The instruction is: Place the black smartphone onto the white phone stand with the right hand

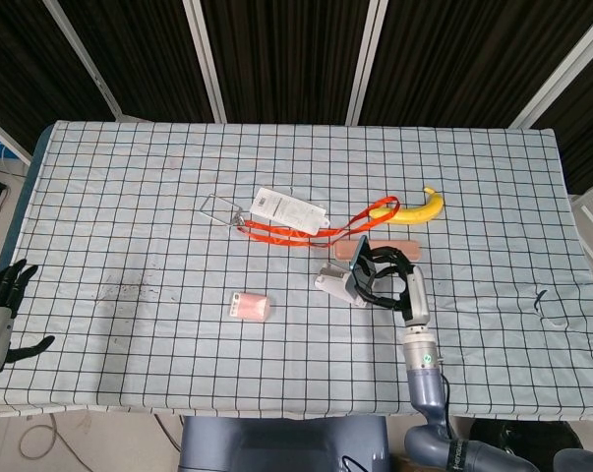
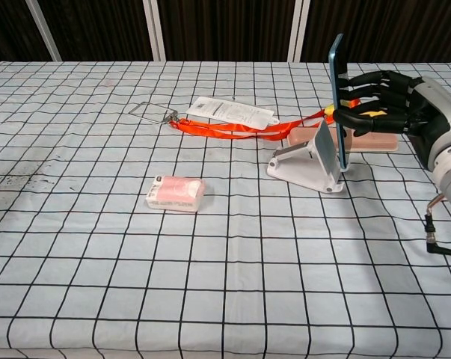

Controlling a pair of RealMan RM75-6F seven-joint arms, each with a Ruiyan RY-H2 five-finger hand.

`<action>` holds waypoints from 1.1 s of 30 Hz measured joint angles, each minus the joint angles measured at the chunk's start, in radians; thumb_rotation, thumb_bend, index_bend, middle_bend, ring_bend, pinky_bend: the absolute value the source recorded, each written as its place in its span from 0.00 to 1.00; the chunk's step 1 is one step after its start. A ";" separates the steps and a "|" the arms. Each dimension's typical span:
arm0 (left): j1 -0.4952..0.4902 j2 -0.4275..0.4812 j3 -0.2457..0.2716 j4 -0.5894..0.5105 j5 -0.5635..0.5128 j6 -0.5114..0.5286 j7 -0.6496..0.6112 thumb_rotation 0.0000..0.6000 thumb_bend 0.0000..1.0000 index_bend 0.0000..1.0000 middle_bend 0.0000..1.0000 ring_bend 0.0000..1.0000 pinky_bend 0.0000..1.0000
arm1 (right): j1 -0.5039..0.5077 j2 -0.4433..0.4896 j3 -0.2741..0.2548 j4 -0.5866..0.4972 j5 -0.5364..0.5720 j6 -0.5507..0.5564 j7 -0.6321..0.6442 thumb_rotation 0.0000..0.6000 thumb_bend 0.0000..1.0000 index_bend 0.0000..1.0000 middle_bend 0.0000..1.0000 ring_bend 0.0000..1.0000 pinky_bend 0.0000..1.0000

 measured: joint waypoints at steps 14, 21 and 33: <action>0.001 -0.003 0.000 0.000 -0.002 0.000 0.010 1.00 0.00 0.00 0.00 0.00 0.00 | 0.006 -0.004 -0.006 0.012 0.020 -0.043 0.015 1.00 0.50 0.52 0.52 0.43 0.49; 0.001 -0.003 0.000 0.001 -0.002 0.001 0.009 1.00 0.00 0.00 0.00 0.00 0.00 | 0.009 -0.012 -0.005 0.029 0.023 -0.051 0.026 1.00 0.50 0.52 0.52 0.43 0.49; -0.001 -0.004 -0.001 0.002 -0.004 -0.002 0.008 1.00 0.00 0.00 0.00 0.00 0.00 | 0.009 -0.033 -0.014 0.063 0.021 -0.058 0.036 1.00 0.50 0.52 0.51 0.43 0.49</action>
